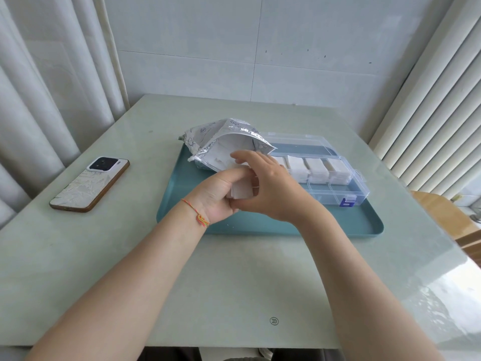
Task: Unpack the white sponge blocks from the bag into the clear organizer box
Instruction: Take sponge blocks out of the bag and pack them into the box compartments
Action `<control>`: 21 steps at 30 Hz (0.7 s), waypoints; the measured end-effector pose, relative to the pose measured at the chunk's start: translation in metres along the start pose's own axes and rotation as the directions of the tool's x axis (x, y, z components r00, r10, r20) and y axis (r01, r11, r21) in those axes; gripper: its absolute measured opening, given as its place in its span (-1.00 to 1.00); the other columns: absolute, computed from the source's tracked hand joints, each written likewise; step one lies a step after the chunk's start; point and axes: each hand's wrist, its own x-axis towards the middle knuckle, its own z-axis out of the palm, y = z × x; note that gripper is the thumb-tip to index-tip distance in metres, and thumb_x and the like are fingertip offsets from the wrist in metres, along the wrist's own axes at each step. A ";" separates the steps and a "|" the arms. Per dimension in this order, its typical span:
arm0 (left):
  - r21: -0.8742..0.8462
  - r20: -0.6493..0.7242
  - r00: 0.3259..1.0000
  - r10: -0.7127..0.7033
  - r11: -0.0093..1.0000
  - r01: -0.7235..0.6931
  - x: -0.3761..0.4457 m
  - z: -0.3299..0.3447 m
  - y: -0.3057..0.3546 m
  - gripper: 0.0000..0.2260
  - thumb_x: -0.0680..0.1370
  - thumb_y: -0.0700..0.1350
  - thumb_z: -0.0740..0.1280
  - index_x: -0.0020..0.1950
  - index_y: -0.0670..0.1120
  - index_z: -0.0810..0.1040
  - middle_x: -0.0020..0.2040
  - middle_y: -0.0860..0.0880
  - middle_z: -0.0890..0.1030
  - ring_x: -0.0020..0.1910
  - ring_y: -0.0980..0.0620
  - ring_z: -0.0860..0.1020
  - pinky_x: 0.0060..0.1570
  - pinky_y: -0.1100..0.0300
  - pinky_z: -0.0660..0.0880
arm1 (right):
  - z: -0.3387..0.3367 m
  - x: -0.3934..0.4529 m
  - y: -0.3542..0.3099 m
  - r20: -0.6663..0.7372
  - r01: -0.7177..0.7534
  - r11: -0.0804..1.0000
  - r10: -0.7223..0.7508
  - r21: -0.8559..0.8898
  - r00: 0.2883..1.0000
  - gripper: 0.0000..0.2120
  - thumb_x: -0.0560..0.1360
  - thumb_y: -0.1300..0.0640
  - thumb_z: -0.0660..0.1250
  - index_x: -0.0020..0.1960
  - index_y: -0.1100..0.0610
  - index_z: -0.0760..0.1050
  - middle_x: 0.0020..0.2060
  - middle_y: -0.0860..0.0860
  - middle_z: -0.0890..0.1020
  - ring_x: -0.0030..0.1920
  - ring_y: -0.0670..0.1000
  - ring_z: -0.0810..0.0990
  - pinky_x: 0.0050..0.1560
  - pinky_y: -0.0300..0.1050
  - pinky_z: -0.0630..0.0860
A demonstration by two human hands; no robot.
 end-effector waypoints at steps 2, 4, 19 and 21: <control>-0.011 -0.015 1.000 0.004 1.000 -0.005 -0.001 0.002 0.000 -0.85 0.60 -0.17 0.24 -0.10 0.00 0.56 -0.28 0.07 0.65 -0.28 0.17 0.63 -0.29 0.32 0.49 | 0.000 0.000 -0.001 -0.043 0.013 1.000 -0.013 -0.015 0.999 -0.32 0.31 -0.04 0.53 0.37 0.01 0.39 0.20 -0.10 0.51 0.23 0.02 0.43 0.20 0.12 0.43; -0.017 -0.024 1.000 0.003 1.000 -0.003 0.000 0.001 0.000 -0.94 0.53 -0.14 0.32 -0.10 0.01 0.56 -0.25 0.07 0.61 -0.25 0.16 0.59 -0.29 0.32 0.51 | -0.001 0.001 -0.002 -0.069 0.008 0.998 -0.012 -0.059 0.998 -0.33 0.32 -0.08 0.55 0.35 0.04 0.42 0.17 -0.08 0.53 0.20 0.03 0.44 0.21 0.07 0.39; 0.051 0.050 0.997 0.059 0.997 -0.062 0.005 0.001 -0.006 -0.63 0.59 -0.30 0.20 -0.34 -0.01 0.58 -0.47 0.09 0.50 -0.45 0.18 0.51 -0.36 0.31 0.46 | -0.004 0.000 -0.002 -0.019 -0.022 0.985 0.019 -0.173 1.000 -0.23 0.26 -0.14 0.57 0.39 -0.01 0.37 0.17 -0.08 0.48 0.20 0.00 0.39 0.22 -0.01 0.29; 0.065 0.062 0.996 0.059 0.996 -0.063 0.003 0.001 -0.006 -0.57 0.60 -0.29 0.20 -0.40 0.01 0.63 -0.44 0.10 0.53 -0.42 0.20 0.54 -0.35 0.32 0.49 | -0.003 0.001 -0.003 -0.031 -0.017 0.982 0.011 -0.190 0.999 -0.30 0.28 -0.12 0.56 0.35 0.00 0.41 0.13 -0.06 0.47 0.19 0.02 0.38 0.18 -0.05 0.27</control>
